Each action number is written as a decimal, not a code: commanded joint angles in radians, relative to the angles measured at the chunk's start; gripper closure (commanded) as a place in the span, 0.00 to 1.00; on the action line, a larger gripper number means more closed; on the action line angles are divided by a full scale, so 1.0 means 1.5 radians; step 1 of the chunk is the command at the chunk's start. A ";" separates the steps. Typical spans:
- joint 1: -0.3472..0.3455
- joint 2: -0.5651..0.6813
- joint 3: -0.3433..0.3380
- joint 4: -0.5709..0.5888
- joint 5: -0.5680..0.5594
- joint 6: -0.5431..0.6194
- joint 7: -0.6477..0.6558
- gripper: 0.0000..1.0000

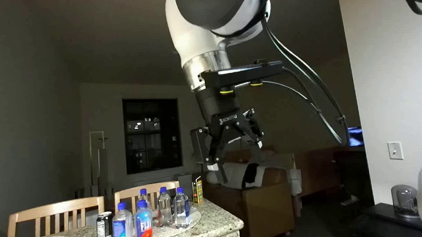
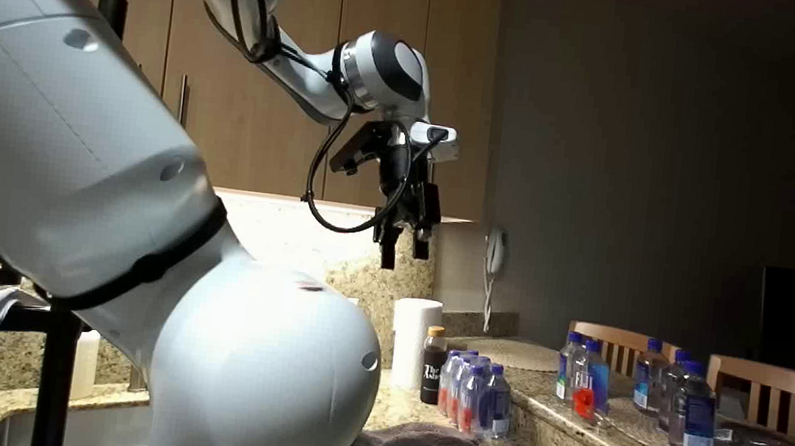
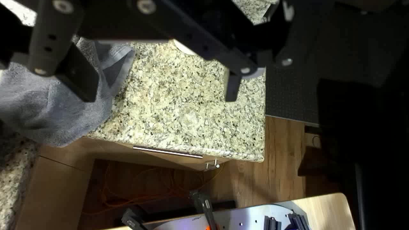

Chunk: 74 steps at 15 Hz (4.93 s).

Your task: Pick up the cloth and cover the white object

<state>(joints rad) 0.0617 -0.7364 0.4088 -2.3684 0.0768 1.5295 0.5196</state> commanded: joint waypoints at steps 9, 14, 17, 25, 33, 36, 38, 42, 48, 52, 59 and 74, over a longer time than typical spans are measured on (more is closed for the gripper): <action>0.010 0.003 -0.007 0.001 -0.005 -0.001 0.005 0.00; 0.010 0.003 -0.007 0.001 -0.005 -0.001 0.005 0.00; 0.008 0.028 -0.001 -0.003 -0.005 0.033 0.003 0.00; -0.001 0.211 -0.019 0.018 -0.049 0.211 -0.025 0.00; 0.012 0.479 -0.125 0.175 -0.074 0.300 -0.189 0.00; 0.025 0.557 -0.141 0.229 -0.079 0.309 -0.217 0.00; 0.037 0.595 -0.146 0.243 -0.079 0.319 -0.226 0.00; 0.056 0.621 -0.154 0.223 -0.072 0.362 -0.227 0.00; 0.071 0.589 -0.154 0.116 -0.043 0.495 -0.202 0.00; 0.107 0.612 -0.144 0.065 -0.081 0.508 -0.184 0.00; 0.121 0.635 -0.142 0.073 -0.064 0.477 -0.204 0.00; 0.102 0.962 -0.128 0.345 -0.037 0.568 -0.391 0.00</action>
<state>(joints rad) 0.2337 0.6000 0.1985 -1.9575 0.0091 2.4092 0.0231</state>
